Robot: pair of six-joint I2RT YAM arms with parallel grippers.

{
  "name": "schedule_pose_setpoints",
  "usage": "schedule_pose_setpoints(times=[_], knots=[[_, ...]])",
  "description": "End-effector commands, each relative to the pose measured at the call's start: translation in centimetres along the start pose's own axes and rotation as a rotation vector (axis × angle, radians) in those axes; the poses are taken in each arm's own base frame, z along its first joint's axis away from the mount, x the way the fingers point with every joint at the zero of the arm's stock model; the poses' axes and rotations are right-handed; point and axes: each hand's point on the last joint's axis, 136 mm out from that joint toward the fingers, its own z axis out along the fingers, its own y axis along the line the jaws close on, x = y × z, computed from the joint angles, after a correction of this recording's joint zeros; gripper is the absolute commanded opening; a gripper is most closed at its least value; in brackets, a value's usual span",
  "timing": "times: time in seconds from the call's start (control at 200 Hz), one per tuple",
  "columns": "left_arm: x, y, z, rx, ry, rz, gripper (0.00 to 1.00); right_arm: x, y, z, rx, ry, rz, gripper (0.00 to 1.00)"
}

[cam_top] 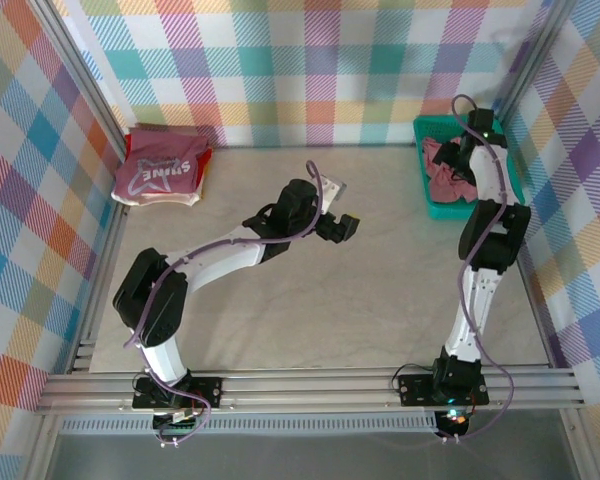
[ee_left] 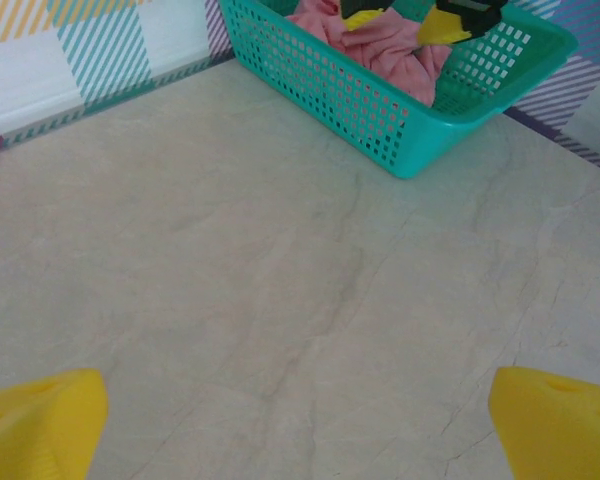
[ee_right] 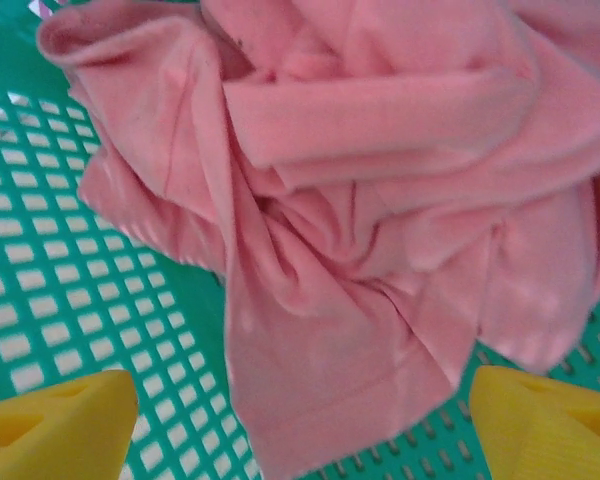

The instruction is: Fold and stack the t-shirts

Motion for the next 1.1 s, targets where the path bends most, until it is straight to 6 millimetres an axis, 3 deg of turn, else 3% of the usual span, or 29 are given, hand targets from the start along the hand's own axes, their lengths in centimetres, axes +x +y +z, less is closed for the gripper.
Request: schedule_pose_setpoints(times=[0.0, 0.155, 0.28, 0.395, 0.455, 0.5, 0.64, 0.835, 0.96, 1.095], knots=[[-0.8, 0.4, -1.6, -0.022, -0.032, 0.02, 0.99, 0.6, 0.1, 1.2, -0.004, 0.072, -0.001, 0.86], [0.2, 0.8, -1.9, -0.045, -0.031, 0.011, 0.99, 1.2, 1.2, 4.2, -0.058, 0.117, 0.034, 0.82], [0.6, 1.1, -2.3, -0.057, -0.041, 0.009, 0.99, 0.6, 1.8, 5.3, -0.089, 0.086, 0.052, 0.68], [0.6, 1.4, -2.9, -0.074, -0.053, 0.008, 0.99, -0.3, 2.5, 5.8, -0.127, 0.049, 0.056, 0.38], [0.2, 1.3, -3.6, -0.076, -0.072, 0.007, 0.99, -1.1, 3.1, 4.9, -0.145, 0.024, 0.045, 0.14], [-0.4, 1.4, -4.4, -0.079, -0.098, 0.009, 0.98, -1.8, 3.9, 3.7, -0.167, 0.001, 0.027, 0.05], [-2.4, 1.6, -8.0, -0.103, -0.217, 0.009, 0.99, -4.7, 6.8, -3.5, -0.203, -0.124, -0.048, 0.0], [-2.6, 2.0, -10.8, -0.133, -0.247, 0.007, 0.99, -7.4, 11.1, -17.5, -0.244, -0.393, -0.158, 0.0], [-3.6, 1.7, -12.4, -0.12, -0.285, 0.006, 0.99, -6.7, 13.8, -25.8, -0.285, -0.509, -0.239, 0.0], [-5.2, 2.1, -14.3, -0.128, -0.344, 0.002, 0.98, -3.8, 18.4, -34.4, -0.35, -0.636, -0.396, 0.0]])
